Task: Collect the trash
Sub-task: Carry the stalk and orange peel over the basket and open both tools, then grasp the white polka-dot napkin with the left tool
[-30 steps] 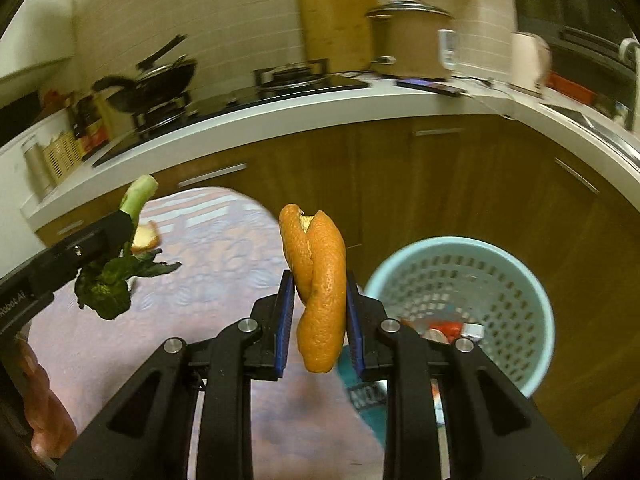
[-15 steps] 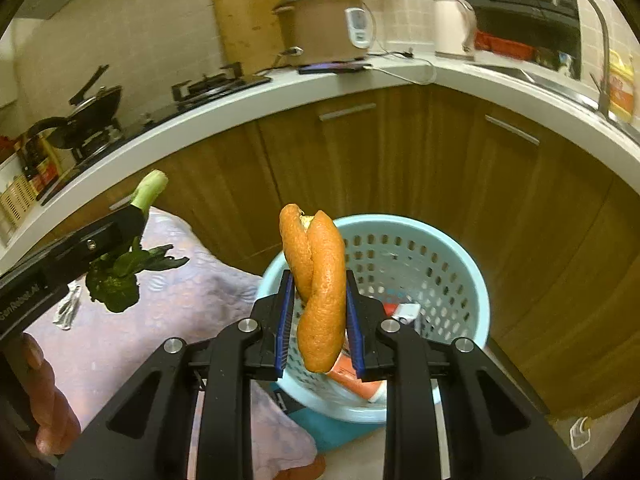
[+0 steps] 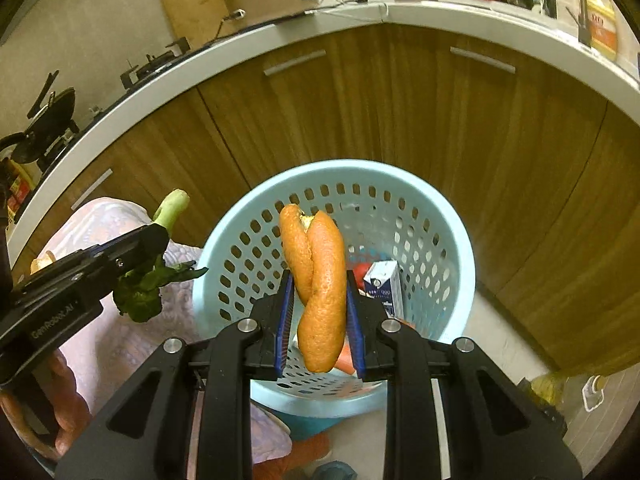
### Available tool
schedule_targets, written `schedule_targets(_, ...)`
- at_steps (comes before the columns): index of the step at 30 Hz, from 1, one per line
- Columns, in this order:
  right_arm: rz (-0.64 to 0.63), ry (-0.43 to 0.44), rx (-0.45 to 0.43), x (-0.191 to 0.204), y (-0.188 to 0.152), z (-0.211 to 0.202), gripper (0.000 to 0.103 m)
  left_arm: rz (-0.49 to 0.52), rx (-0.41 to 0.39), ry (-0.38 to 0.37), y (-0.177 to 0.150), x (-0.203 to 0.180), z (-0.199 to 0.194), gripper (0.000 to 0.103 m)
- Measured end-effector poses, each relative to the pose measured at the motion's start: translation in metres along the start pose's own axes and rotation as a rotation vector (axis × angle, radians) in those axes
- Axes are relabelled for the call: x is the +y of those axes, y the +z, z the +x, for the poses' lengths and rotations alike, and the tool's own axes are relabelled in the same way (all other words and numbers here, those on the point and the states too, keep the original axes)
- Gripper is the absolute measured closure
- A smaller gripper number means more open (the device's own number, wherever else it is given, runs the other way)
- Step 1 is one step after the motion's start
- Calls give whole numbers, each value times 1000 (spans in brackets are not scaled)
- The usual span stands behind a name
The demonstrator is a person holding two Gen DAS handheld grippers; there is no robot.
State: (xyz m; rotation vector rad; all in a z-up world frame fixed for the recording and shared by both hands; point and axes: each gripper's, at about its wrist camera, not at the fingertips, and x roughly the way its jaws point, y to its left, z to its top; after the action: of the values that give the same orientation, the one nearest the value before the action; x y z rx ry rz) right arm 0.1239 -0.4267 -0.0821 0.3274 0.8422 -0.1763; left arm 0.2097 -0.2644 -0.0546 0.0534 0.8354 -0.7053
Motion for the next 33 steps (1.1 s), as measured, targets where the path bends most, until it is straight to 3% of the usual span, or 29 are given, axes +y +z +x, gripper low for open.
schedule_targets(3, 36, 9, 32, -6, 2, 8, 73, -6, 3, 11, -1, 3, 2, 53)
schedule_targets(9, 61, 14, 22, -9, 1, 3, 69, -6, -11, 19, -3, 6, -11, 53)
schedule_targets(16, 7, 48, -14, 16, 5, -12, 69, -23, -59, 31, -3, 15, -39, 53)
schedule_targets(23, -87, 117, -43, 64, 6, -24, 69, -57, -140, 87, -9, 32, -88, 53)
schedule_targets(33, -228, 223, -66, 142, 10, -38, 69, -185, -260, 218, -25, 87, -170, 51)
